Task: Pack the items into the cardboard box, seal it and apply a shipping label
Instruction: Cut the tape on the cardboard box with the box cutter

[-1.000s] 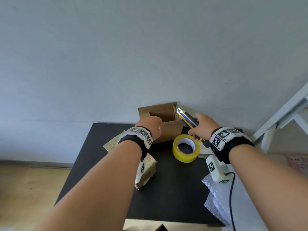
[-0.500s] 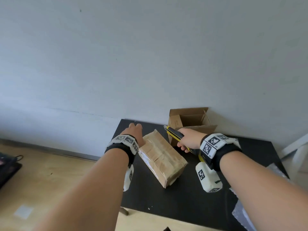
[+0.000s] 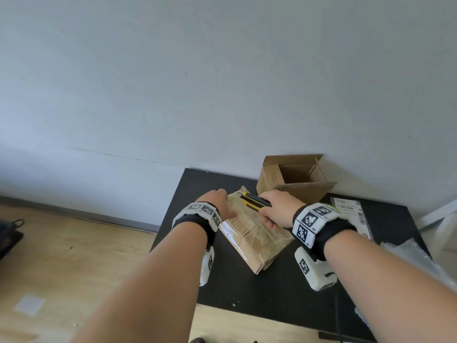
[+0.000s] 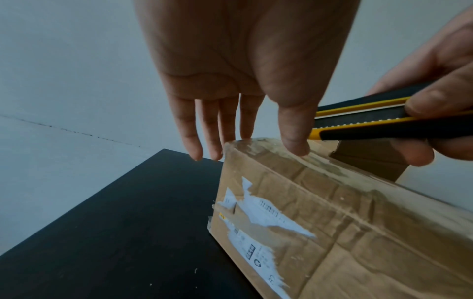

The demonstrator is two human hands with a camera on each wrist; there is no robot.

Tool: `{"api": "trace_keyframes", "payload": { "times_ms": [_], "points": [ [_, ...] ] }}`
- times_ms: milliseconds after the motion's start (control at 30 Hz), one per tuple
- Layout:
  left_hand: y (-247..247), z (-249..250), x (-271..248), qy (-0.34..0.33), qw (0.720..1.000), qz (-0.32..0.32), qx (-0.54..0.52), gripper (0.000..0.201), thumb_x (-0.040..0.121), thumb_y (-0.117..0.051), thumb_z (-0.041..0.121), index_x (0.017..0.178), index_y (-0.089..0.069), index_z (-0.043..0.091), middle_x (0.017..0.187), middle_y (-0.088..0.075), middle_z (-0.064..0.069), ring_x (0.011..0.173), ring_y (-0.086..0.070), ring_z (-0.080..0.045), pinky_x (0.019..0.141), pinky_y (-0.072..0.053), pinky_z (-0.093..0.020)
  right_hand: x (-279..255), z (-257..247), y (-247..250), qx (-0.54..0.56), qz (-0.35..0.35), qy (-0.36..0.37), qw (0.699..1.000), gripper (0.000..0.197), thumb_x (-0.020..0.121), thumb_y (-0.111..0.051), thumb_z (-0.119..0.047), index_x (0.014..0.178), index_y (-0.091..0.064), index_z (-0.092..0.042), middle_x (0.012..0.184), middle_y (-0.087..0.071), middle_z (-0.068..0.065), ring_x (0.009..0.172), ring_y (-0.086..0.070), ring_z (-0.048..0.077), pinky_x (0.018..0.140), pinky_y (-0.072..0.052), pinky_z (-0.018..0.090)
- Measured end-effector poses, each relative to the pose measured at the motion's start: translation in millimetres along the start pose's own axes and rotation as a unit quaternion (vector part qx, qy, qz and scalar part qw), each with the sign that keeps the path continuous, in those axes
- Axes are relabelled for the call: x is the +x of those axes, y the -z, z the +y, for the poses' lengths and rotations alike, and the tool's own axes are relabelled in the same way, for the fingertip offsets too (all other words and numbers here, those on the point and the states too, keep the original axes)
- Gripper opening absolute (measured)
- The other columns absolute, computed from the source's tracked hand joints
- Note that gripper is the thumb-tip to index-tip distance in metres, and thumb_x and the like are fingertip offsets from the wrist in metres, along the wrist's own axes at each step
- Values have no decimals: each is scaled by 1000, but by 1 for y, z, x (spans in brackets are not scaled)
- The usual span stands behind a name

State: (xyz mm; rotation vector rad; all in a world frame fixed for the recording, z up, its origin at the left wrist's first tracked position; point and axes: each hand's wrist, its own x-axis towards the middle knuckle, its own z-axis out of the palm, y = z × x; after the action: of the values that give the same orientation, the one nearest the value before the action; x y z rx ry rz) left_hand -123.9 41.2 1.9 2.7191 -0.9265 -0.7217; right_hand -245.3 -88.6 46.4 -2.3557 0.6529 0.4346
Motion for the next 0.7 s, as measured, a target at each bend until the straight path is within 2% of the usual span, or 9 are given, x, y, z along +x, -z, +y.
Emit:
{"api": "trace_keyframes", "payload": {
  "times_ms": [133,200,333,467,700],
  "points": [
    [-2,0,5,0,1000,-7,-3,54,84,-64,41,128,-48,14,118,-61,-2,105,-60,-21,82,-50,-32,2,-1,1,-59,34,3,998,19,97,-49,-27,108,-59,-15,89,-68,8,78,-68,26,75,-58,41],
    [-5,-1,7,5,1000,-15,-7,54,82,-66,41,127,-49,16,115,-62,-2,103,-61,-21,78,-49,-30,2,-3,2,-91,40,7,995,20,97,-50,-29,109,-59,-17,91,-67,6,81,-65,24,79,-56,41],
    [-5,-4,12,9,1000,-26,-11,51,81,-69,40,124,-52,17,113,-63,-1,101,-62,-20,76,-48,-28,4,-5,-1,-139,50,-1,989,22,95,-50,-34,107,-59,-18,91,-65,5,83,-63,24,79,-55,44],
    [-5,-3,19,11,999,-37,-1,49,79,-71,40,119,-55,16,111,-64,-1,100,-62,-20,78,-49,-28,8,-8,0,-172,74,-6,982,24,95,-48,-40,105,-59,-22,95,-64,1,87,-60,22,75,-52,37],
    [-6,-1,29,10,998,-56,23,35,78,-74,36,103,-62,15,99,-67,-2,90,-65,-21,71,-48,-29,17,-17,1,-210,73,-16,975,26,94,-47,-44,101,-57,-21,90,-64,2,82,-59,21,65,-45,31]
  ]
}}
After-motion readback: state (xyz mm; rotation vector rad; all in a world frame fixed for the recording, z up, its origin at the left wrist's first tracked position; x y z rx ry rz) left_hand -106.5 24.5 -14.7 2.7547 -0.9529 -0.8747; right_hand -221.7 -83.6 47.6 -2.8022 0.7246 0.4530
